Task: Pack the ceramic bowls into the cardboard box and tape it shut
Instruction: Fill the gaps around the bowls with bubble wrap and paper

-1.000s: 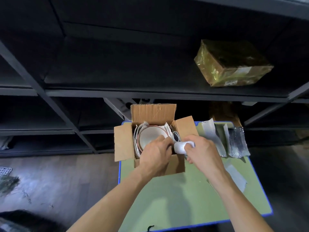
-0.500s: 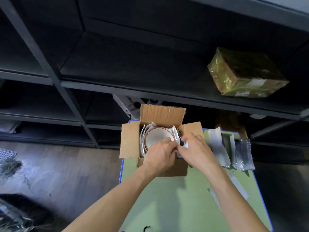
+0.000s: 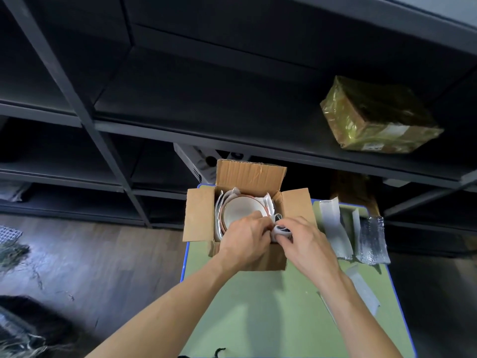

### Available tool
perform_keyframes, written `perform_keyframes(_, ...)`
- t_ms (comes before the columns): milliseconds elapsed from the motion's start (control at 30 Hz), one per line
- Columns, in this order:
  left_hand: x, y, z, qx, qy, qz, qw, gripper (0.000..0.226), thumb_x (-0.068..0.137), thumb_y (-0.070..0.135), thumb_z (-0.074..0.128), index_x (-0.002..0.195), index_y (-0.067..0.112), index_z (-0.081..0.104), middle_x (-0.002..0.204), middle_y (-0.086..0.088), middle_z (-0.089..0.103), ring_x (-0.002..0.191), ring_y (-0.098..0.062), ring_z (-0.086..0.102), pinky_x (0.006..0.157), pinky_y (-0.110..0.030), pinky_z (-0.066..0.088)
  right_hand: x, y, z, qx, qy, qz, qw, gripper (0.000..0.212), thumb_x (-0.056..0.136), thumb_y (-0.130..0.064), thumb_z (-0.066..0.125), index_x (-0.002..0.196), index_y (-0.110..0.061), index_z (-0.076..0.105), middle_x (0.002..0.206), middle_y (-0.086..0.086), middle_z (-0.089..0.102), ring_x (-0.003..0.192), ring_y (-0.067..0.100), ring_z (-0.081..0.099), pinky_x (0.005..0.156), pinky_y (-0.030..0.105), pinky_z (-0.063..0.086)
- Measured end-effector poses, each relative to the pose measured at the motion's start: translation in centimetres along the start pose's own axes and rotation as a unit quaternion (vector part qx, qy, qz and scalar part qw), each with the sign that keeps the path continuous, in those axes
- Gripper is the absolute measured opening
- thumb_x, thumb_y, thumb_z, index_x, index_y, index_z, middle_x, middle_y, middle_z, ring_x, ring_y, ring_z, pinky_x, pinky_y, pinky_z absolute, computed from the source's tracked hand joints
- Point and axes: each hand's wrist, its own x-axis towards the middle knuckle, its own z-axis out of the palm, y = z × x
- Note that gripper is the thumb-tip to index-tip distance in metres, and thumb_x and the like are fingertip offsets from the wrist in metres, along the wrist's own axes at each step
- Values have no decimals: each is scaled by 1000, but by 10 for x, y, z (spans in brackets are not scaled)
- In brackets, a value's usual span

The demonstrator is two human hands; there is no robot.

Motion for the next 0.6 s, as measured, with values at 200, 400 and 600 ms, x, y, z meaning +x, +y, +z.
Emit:
perform_keyframes(200,-1,1,0,-4,-9,-5,1000,28,93,25,48,112,27,70,94,1,57,81,-25,60,60,-31,34,-2,7,5,-25,-15,-26,999,21,96,-24,57,114,-28,65,111,-8,60,105,22,56,74,30,40)
perform_keyframes(400,8,0,1,-13,15,11,1000,26,100,34,46,122,29,60,99,-3,60,82,-28,63,63,-37,45,-8,8,0,-25,-6,-43,999,14,96,-20,56,106,-22,66,108,-5,60,102,23,55,75,33,41)
perform_keyframes(600,48,4,-2,108,-14,7,994,36,101,45,41,120,23,62,109,-6,62,97,-28,64,67,-35,46,-9,8,1,-22,-7,-33,999,17,96,-22,54,110,-23,64,110,-7,57,106,19,52,69,28,29)
